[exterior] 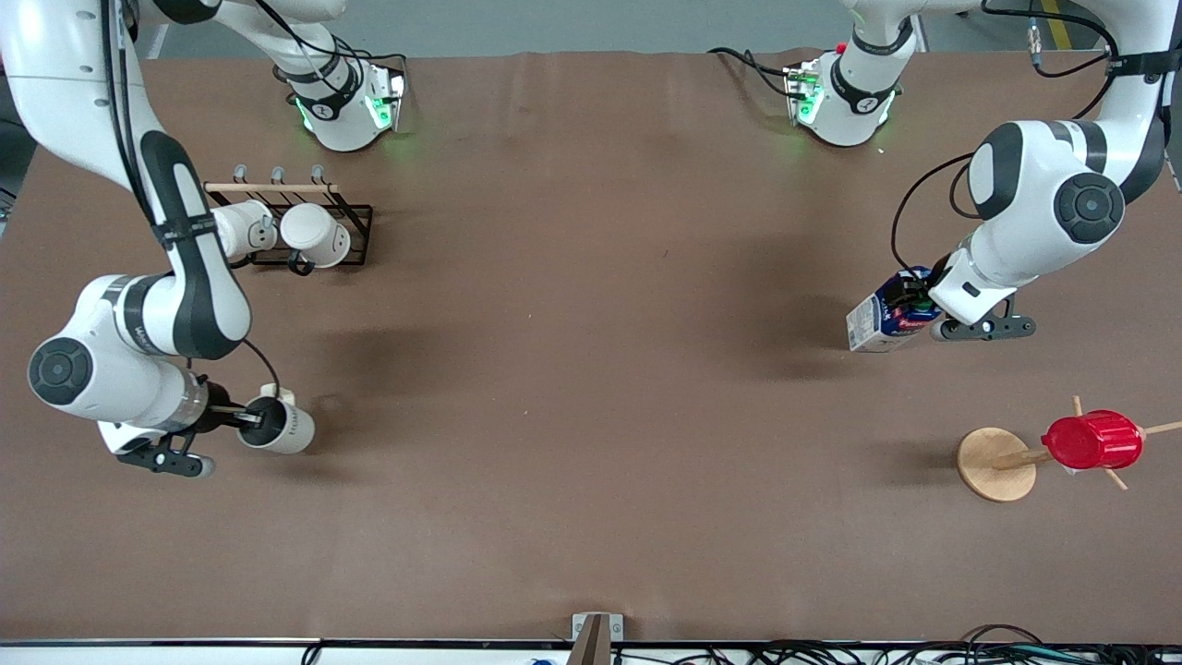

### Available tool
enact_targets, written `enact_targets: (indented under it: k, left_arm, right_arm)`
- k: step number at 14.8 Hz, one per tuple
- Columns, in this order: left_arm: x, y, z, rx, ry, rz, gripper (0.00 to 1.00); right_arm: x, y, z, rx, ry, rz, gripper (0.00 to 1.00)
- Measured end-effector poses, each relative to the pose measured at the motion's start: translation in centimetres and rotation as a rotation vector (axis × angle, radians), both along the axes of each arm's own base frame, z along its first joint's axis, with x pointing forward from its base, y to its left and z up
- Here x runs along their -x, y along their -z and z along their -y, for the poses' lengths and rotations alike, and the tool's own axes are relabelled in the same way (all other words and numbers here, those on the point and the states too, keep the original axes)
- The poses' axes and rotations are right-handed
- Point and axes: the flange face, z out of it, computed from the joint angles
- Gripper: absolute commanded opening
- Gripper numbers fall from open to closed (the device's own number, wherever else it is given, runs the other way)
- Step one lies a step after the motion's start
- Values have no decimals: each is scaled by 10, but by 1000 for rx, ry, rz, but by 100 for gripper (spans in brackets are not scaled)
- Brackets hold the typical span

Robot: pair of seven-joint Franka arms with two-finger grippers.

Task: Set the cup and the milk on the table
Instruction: 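Carry the grey mug with the right gripper toward the table middle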

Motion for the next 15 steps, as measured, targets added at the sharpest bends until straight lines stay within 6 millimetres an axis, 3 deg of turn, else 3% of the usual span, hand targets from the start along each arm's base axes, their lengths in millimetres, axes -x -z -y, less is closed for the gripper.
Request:
enact_targets:
  k: [1,2,5,9,12,15]
  left_arm:
    - [0,0,0,0,0,0,52]
    - [1,0,0,0,0,0,45]
    - [2,0,0,0,0,-2,36]
    - [2,1,0,0,0,-3,23]
    - [2,1,0,0,0,-3,19]
    - [2,0,0,0,0,-1,16]
  right_arm:
    - [1,-11,-32,-19,36,1,0]
    - [5,-20,-70,-38,75,3,0]
    - [27,-36,-180,-64,160,-5,0]
    - [74,-42,-300,-28,246,2,0]
    - [109,-37,-362,-21,282,0,0]
    - [126,-11,-401,-43,331,32,0]
